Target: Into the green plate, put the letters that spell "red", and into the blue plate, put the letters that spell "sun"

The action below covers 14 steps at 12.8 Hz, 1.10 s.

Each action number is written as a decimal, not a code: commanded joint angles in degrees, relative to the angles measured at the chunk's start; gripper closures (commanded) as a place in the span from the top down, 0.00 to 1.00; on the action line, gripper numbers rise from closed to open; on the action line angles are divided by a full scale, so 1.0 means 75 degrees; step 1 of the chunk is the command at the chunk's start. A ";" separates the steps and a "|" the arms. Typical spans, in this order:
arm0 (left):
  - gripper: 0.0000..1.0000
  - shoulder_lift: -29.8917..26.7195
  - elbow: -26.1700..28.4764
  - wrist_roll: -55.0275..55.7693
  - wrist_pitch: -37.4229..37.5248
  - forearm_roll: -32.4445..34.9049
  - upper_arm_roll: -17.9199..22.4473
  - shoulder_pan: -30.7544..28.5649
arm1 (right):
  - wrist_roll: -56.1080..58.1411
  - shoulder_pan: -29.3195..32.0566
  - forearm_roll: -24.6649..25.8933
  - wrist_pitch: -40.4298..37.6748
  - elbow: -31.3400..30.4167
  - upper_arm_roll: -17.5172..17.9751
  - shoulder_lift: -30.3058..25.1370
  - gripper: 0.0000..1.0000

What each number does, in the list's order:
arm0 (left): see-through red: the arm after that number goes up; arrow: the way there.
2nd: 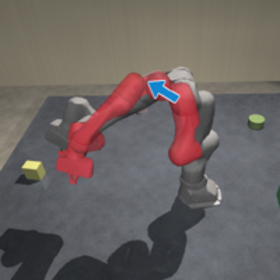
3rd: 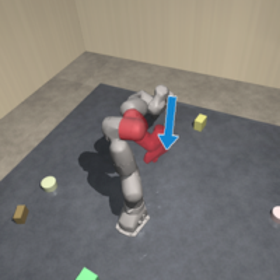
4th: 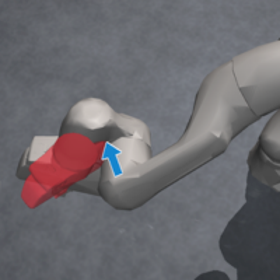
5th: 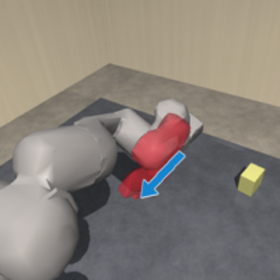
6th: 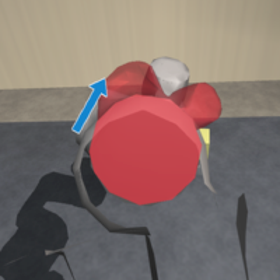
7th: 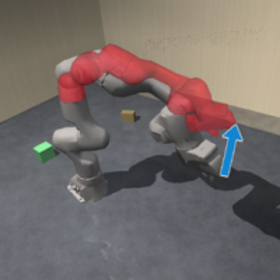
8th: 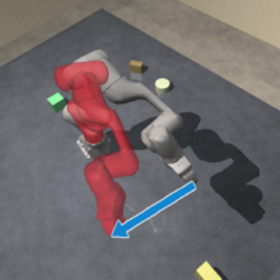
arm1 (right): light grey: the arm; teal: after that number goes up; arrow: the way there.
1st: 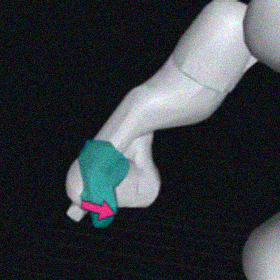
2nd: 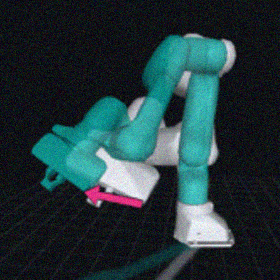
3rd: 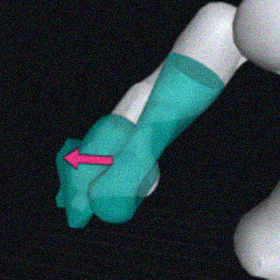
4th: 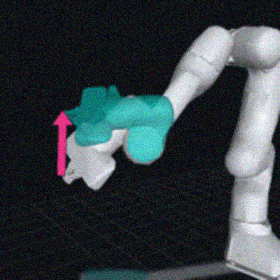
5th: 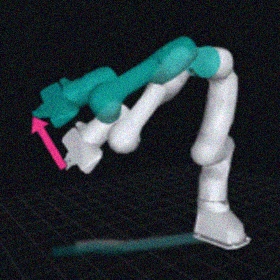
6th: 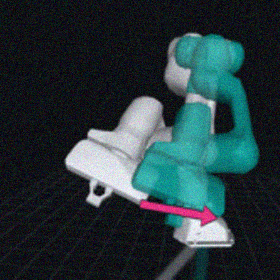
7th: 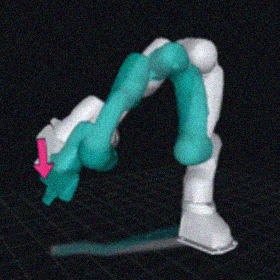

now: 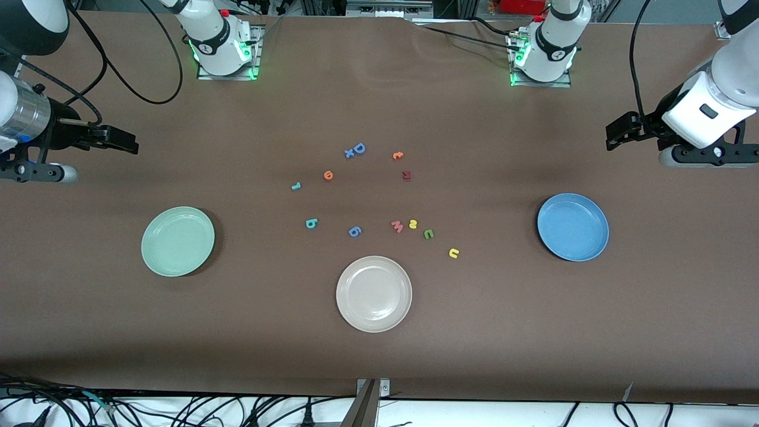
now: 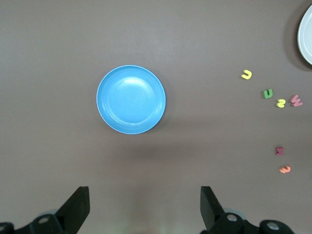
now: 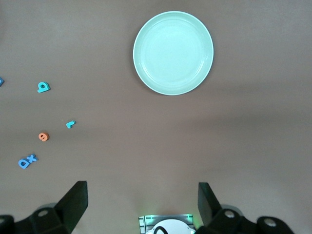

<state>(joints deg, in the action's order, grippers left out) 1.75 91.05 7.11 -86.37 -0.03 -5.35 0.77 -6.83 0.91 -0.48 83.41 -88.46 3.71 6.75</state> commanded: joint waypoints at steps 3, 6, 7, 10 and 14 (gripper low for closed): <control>1.00 -0.0058 0.0012 -0.0117 0.0160 -0.0160 0.0022 -0.0009 | 0.0114 0.0066 -0.0136 -0.0059 0.0217 0.0021 0.0084 1.00; 1.00 -0.0070 0.0012 -0.0105 0.0195 -0.0160 0.0022 0.0002 | 0.0103 0.0055 -0.0147 -0.0047 0.0217 0.0044 0.0084 1.00; 1.00 -0.0058 0.0012 -0.0105 0.0195 -0.0160 0.0022 0.0002 | 0.0103 0.0055 -0.0159 -0.0047 0.0217 0.0033 0.0084 1.00; 1.00 -0.0058 0.0012 -0.0093 0.0195 -0.0160 0.0010 0.0002 | 0.0103 0.0055 -0.0159 -0.0035 0.0217 0.0033 0.0096 1.00; 1.00 -0.0058 0.0000 -0.0093 0.0195 -0.0160 0.0010 0.0002 | 0.0114 0.0066 -0.0183 -0.0035 0.0217 0.0033 0.0096 1.00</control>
<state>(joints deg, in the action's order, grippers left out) 1.75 91.05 7.11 -85.48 -0.03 -5.36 0.78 -6.80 0.90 -0.52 83.54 -88.41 3.74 6.82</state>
